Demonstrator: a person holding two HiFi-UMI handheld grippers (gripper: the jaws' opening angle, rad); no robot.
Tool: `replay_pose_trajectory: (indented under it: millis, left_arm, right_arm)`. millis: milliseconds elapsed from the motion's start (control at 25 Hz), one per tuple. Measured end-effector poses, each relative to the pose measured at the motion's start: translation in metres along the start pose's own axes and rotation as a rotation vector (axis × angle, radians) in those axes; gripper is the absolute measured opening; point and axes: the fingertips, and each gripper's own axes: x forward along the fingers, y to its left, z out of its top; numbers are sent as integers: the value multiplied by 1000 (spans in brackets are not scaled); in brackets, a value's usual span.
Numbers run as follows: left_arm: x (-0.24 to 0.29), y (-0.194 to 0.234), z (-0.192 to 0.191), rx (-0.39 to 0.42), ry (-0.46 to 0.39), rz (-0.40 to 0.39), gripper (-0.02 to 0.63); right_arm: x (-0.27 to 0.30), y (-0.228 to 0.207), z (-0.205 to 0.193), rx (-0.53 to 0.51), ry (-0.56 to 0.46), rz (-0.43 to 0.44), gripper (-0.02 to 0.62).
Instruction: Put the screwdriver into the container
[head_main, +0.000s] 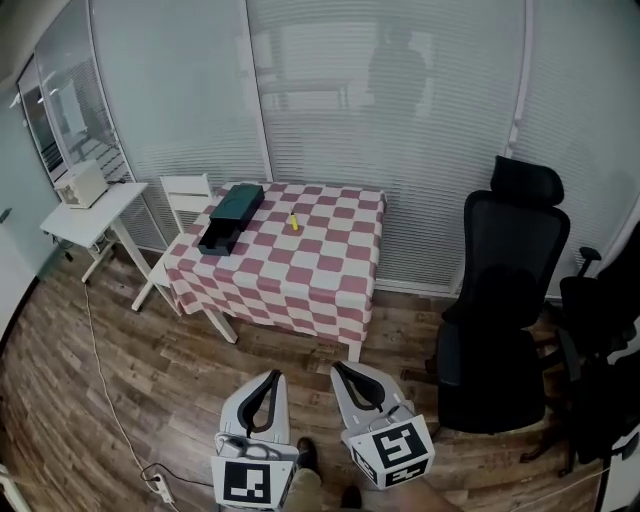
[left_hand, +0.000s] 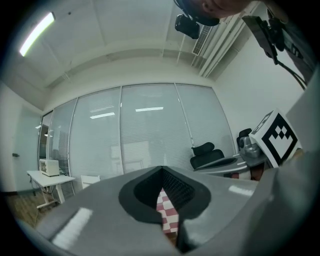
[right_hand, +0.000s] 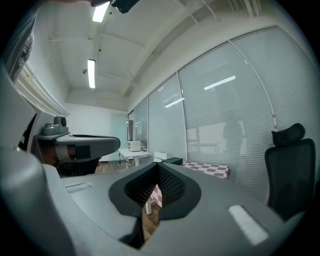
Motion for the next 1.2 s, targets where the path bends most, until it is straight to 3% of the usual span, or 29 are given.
replay_pose_trajectory:
  millis: [720,1200]
  left_arm:
    - [138,151,-10,-34,-76,-15,0]
    - [190,179,-32,-58,-51,-68,0]
  right_arm:
    - [203,-38,36,-22,25,-21,25]
    - [253,-68,34,-17,32,-79,25]
